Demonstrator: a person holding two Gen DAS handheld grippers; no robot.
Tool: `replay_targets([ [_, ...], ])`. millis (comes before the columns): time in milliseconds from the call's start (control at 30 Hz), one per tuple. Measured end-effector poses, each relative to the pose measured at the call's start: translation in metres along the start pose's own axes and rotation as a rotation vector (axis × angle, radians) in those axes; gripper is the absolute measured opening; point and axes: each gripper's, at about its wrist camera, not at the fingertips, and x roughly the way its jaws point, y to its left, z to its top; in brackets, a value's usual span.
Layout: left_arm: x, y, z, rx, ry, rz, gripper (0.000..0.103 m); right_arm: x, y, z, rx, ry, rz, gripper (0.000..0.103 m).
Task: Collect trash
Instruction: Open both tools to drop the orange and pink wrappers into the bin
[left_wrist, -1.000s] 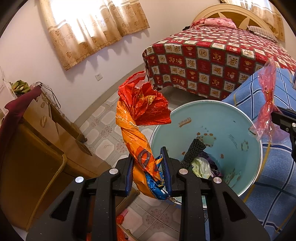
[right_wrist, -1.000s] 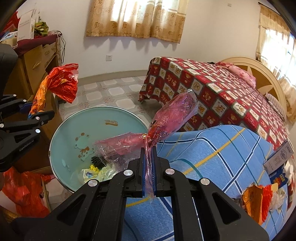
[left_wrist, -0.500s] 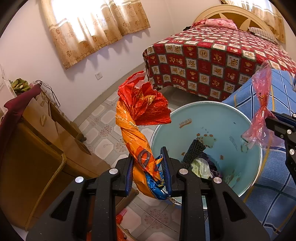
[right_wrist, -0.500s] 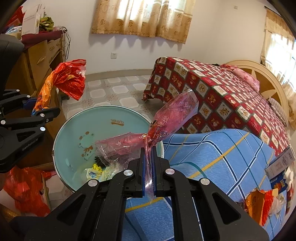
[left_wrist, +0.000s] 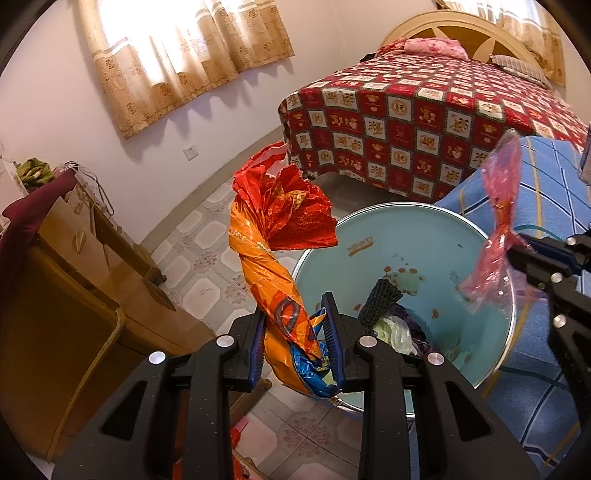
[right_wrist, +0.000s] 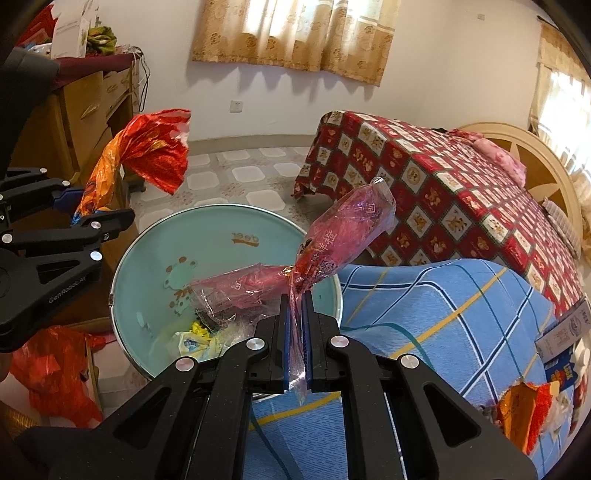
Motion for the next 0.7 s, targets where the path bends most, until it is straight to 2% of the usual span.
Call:
replay_targets([
  [167, 0.002, -0.003, -0.002, 0.005, 0.004, -0.025, 0.033, 0.004, 0.004, -0.001, -0.011, 0.002, 0.007, 0.009],
  [200, 0.002, -0.003, -0.002, 0.007, 0.004, -0.03, 0.033, 0.004, 0.005, -0.001, -0.01, 0.001, 0.005, 0.016],
  [233, 0.003, -0.005, -0.002, 0.008, 0.006, -0.032, 0.038, 0.005, 0.004, -0.002, -0.008, 0.001, 0.009, 0.025],
  [267, 0.003, -0.005, -0.003, 0.008, 0.005, -0.033, 0.046, 0.005, 0.004, -0.002, -0.006, 0.001, 0.011, 0.03],
  [333, 0.002, -0.007, -0.003, 0.009, 0.0, -0.033, 0.053, 0.004, 0.004, -0.003, -0.002, -0.006, 0.006, 0.043],
  [400, 0.002, -0.008, -0.003, 0.009, 0.001, -0.037, 0.053, 0.003, 0.004, -0.003, 0.004, -0.009, 0.005, 0.043],
  [467, 0.002, -0.008, -0.003, 0.005, 0.004, -0.039, 0.061, 0.003, 0.003, -0.003, 0.008, -0.011, 0.002, 0.043],
  [533, 0.002, -0.009, -0.004, 0.0, 0.004, -0.043, 0.065, -0.002, 0.0, -0.005, 0.022, -0.02, -0.002, 0.043],
  [700, 0.003, -0.028, -0.013, 0.03, 0.022, -0.07, 0.066, -0.031, -0.026, -0.025, 0.084, -0.05, -0.044, 0.043],
])
